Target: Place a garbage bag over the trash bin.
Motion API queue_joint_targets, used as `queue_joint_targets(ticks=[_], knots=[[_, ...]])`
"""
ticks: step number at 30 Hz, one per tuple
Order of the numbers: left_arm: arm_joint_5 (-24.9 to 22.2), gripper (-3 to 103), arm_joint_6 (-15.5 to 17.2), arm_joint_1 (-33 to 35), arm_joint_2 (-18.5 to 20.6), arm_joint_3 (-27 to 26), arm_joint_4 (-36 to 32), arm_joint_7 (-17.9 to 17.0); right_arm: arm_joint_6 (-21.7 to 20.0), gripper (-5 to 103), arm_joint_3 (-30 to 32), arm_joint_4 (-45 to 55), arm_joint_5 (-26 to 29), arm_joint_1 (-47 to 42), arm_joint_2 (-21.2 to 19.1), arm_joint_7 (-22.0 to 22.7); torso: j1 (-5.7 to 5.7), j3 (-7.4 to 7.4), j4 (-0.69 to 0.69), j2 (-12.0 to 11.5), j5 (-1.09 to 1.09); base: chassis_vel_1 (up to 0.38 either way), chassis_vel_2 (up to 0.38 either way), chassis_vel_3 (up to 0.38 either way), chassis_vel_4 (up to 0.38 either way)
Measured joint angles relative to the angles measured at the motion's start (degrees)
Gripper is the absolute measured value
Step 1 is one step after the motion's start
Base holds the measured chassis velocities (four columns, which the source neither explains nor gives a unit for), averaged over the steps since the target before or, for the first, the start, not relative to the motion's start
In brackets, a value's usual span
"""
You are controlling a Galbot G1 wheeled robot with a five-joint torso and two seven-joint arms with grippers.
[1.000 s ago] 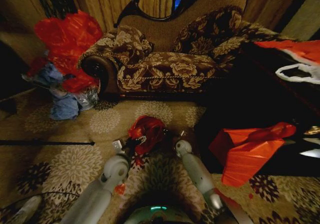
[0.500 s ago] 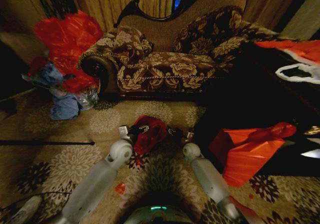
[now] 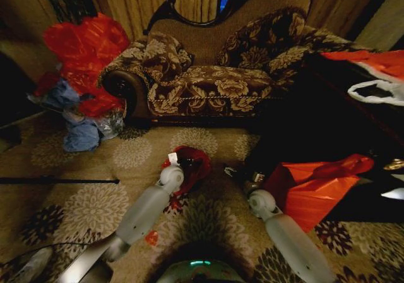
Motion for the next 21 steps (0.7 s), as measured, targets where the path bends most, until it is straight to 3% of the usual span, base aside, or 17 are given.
queue_joint_targets(ticks=[12, 21], knots=[[1.5, 8, -1.7, -7.5, -4.9, 0.7, 14.9, 1.2, -1.1, 100, 5.3, 6.3, 1.5, -7.6, -3.2, -0.3, 0.0, -0.01, 0.0, 0.0, -0.01, 0.0, 0.0, 0.0, 0.0], [1.9, 0, -1.8, -10.9, -8.2, 2.4, 25.0, 1.0, -1.6, 100, 7.8, 10.2, 2.3, -12.1, -4.3, -1.0, 0.0, -0.01, 0.01, 0.0, -0.02, 0.0, 0.0, 0.0, 0.0]])
